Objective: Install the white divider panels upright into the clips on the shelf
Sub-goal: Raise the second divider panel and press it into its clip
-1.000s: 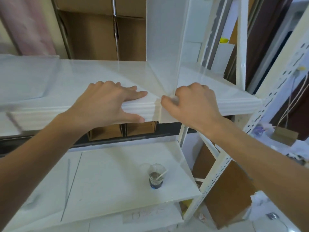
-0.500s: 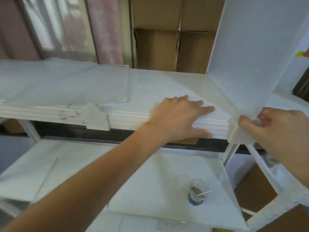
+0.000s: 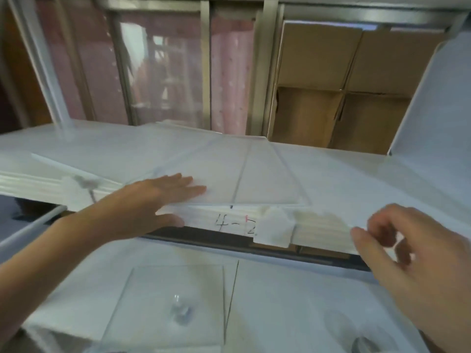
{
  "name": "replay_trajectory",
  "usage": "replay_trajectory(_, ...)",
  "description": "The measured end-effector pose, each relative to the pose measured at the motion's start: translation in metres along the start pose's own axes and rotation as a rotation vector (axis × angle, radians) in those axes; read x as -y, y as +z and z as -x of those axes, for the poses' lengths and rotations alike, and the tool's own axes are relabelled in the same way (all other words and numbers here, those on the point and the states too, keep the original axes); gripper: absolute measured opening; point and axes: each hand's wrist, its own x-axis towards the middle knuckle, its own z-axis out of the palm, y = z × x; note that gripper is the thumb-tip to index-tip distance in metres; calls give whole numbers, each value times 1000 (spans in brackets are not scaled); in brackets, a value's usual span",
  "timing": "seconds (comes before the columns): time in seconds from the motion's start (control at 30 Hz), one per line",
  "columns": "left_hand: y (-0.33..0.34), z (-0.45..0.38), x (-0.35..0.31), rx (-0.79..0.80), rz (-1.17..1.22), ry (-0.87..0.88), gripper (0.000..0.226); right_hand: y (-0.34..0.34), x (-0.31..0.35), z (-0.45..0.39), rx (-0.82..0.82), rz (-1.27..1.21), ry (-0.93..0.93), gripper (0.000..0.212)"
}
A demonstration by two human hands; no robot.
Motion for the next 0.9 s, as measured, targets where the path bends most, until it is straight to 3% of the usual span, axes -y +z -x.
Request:
replay_trajectory(0.1, -22, -7, 13, -1, 29, 85, 64, 32, 67, -39, 91, 76, -226, 33)
replay_trajectory(0.2, -47, -19, 14, 26, -39, 135, 54, 62, 87, -80, 234, 385, -305, 61)
replay_trajectory(0.27, -68, -24, 15, -94, -23, 196, 48, 69, 90, -97, 260, 559, -356, 64)
replay_trajectory(0.4, -113, -35, 10, -376, -51, 285, 29, 56, 84, -121, 116, 694, -360, 27)
replay_trajectory(0.5, -136, -28, 1, -551, 17, 417, 23, 34, 79, -130, 119, 856, -390, 37)
replay_trajectory(0.57, -146, -22, 7, -618, 176, 396, 41, 9, 74, -132, 82, 960, -469, 41)
replay_trajectory(0.6, -147, -20, 15, -563, 263, 302, 60, -6, 69, -131, 65, 978, -504, 41)
replay_trajectory(0.67, -136, -18, 36, -308, 333, 95, 87, -37, 59, -128, 51, 931, -526, 47)
replay_trajectory(0.73, -103, -23, 55, -66, 344, -4, 93, -58, 48, -122, 75, 876, -503, 58)
replay_trajectory(0.77, -83, -25, 61, -21, 371, -21, 92, -60, 44, -118, 97, 849, -481, 64)
replay_trajectory(0.9, -37, -33, 40, -230, 512, -7, 86, -30, 62, -93, 154, 751, -315, 70)
